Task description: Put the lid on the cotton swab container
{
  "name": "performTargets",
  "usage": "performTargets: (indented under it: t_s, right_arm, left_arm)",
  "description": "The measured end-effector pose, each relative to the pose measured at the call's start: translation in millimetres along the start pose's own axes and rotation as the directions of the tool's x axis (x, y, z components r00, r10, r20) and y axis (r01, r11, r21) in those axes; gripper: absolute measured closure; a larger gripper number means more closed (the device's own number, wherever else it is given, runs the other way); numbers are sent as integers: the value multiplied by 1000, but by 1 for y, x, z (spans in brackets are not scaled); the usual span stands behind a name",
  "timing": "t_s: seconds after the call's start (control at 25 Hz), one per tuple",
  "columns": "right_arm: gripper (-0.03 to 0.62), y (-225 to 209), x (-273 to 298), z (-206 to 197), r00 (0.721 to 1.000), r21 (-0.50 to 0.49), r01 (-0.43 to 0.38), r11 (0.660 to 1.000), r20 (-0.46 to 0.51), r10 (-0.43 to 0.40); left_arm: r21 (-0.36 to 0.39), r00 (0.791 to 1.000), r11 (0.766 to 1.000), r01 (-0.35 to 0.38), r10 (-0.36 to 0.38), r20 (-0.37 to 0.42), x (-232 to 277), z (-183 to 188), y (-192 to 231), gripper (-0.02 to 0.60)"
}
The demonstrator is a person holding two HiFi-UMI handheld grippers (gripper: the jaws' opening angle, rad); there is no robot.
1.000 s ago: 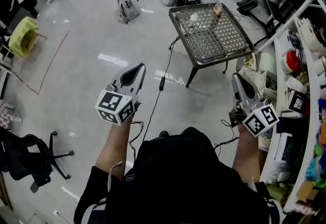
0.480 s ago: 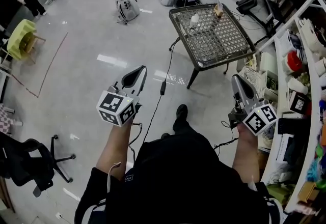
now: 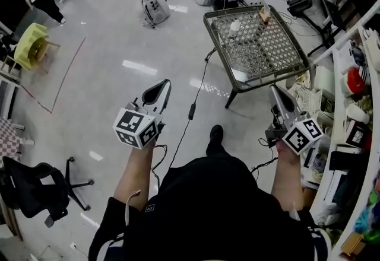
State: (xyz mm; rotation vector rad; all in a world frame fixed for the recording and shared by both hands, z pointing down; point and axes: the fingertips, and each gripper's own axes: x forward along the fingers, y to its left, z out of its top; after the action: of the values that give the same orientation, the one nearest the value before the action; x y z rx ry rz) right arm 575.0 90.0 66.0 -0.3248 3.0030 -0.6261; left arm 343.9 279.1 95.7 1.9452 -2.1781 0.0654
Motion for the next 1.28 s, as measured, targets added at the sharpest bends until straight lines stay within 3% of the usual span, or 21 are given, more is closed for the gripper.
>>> performTargets:
  t_s: [0.2, 0.68, 0.96, 1.28]
  right_arm:
    - [586, -40, 44, 11, 999, 20, -30, 999, -23, 30]
    - [586, -131, 109, 45, 999, 91, -50, 995, -12, 51]
    - [586, -150, 131, 56, 999, 114, -38, 993, -15, 40]
    - [586, -172, 176, 58, 999, 116, 33, 993, -47, -28]
  left_arm:
    - [-16, 999, 999, -30, 29, -24, 48, 4, 21, 577]
    - [13, 998, 1000, 6, -5, -60, 166, 35, 29, 577]
    - [9, 998, 1000, 21, -20, -51, 198, 50, 47, 577]
    - [-24, 994, 995, 96, -97, -44, 254, 55, 90, 577]
